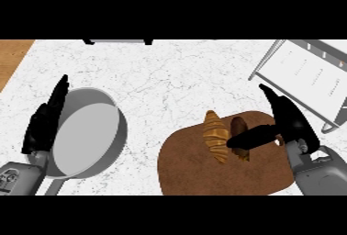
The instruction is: Pick the croissant from the cutting board and place it in the tiered basket
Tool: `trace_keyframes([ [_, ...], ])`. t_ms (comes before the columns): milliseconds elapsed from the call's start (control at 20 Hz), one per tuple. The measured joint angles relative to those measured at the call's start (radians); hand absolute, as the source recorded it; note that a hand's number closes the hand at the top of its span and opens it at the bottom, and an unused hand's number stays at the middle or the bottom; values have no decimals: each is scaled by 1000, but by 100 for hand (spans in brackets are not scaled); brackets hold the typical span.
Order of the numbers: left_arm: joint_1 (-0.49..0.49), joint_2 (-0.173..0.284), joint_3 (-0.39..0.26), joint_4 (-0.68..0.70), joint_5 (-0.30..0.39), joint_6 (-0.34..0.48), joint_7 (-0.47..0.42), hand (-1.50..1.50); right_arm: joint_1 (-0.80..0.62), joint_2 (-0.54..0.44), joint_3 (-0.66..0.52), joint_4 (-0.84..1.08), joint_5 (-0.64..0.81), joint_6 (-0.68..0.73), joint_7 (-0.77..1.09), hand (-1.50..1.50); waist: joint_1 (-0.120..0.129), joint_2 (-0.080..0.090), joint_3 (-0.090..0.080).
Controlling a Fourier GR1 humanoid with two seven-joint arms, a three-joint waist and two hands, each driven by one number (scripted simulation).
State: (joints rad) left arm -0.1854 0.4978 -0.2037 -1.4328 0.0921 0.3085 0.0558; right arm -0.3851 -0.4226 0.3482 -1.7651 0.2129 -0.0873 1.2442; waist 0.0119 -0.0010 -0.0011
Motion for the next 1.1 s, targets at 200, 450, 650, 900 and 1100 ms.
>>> trace_keyframes([
  [200, 1, 3, 16, 9, 2, -12, -6, 0, -9, 36, 28, 43, 20, 16, 1, -150, -6, -2, 0],
  [450, 21, -5, 20, -8, -11, -8, -8, 0, -17, 75, 51, 64, 64, 37, 1, -150, -10, -4, 0],
  [650, 21, -7, 28, -11, -14, -12, -4, 0, -23, 90, 74, 87, 110, 55, 2, -150, -13, -5, 0],
  [900, 28, -18, 33, -3, -25, -12, -19, 0, -27, 133, 95, 110, 185, 72, 1, -150, -17, -6, 2],
  [1100, 26, -24, 35, -4, -34, -11, -12, 0, -35, 184, 92, 140, 235, 88, 1, -150, -17, -7, 3],
])
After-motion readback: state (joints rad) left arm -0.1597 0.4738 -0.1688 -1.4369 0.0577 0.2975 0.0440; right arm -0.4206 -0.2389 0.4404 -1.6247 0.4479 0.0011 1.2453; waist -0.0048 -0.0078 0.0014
